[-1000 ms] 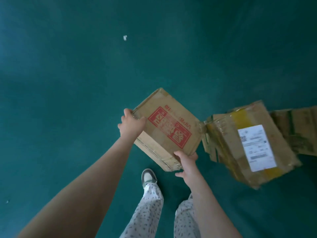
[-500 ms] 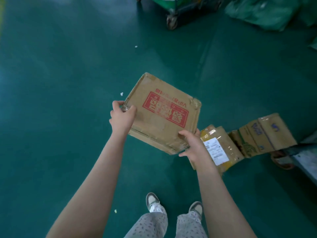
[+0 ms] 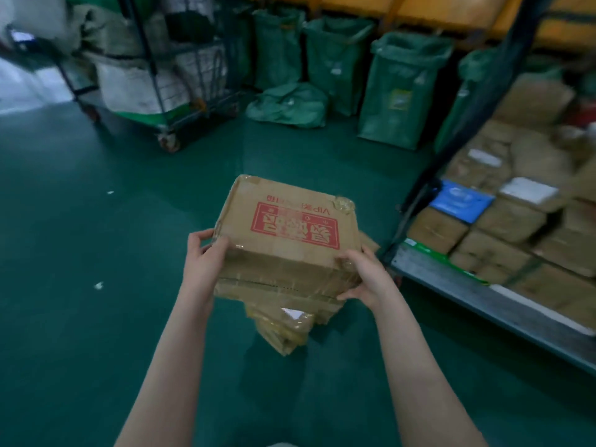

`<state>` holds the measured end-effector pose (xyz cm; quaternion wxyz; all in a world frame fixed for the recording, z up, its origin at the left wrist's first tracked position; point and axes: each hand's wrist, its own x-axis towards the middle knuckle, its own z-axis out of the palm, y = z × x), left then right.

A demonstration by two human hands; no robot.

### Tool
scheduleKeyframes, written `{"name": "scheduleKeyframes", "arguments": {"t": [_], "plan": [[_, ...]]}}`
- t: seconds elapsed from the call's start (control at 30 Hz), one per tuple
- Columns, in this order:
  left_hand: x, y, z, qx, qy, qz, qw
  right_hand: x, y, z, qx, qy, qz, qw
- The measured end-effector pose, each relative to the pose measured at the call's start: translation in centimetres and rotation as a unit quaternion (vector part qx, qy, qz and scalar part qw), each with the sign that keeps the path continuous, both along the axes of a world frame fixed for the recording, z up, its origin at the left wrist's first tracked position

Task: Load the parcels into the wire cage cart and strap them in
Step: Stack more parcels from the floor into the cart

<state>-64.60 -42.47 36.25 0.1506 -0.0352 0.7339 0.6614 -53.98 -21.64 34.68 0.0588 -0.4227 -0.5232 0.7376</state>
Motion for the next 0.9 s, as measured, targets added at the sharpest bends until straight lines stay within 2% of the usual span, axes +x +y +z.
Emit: {"name": "scheduleKeyframes", "arguments": {"t": [0.23, 0.37, 0.53, 0.67, 0.9], "plan": [[10.0, 9.8, 1.0, 0.049, -0.001, -0.103, 0.993, 13.7, 7.2, 3.3, 0.038, 0.022, -0.112, 0.993], [15.1, 14.5, 1.3, 0.052, 0.004, -0.150, 0.987, 20.5, 10.4, 3.8, 0.053, 0.041, -0.154, 0.986], [20.7, 20.6, 1.2, 0.039, 0.001, -0.218, 0.975, 28.1, 14.5, 3.8, 0.047, 0.021, -0.219, 0.974], [24.3, 26.5, 1.3, 0.025, -0.006, -0.267, 0.963, 32.8, 18.1, 3.1, 0.034, 0.012, -0.266, 0.963], [26.2, 35.6, 1.1, 0.002, -0.001, -0.309, 0.951, 35.9, 24.6, 1.7, 0.032, -0.006, -0.327, 0.944]]}}
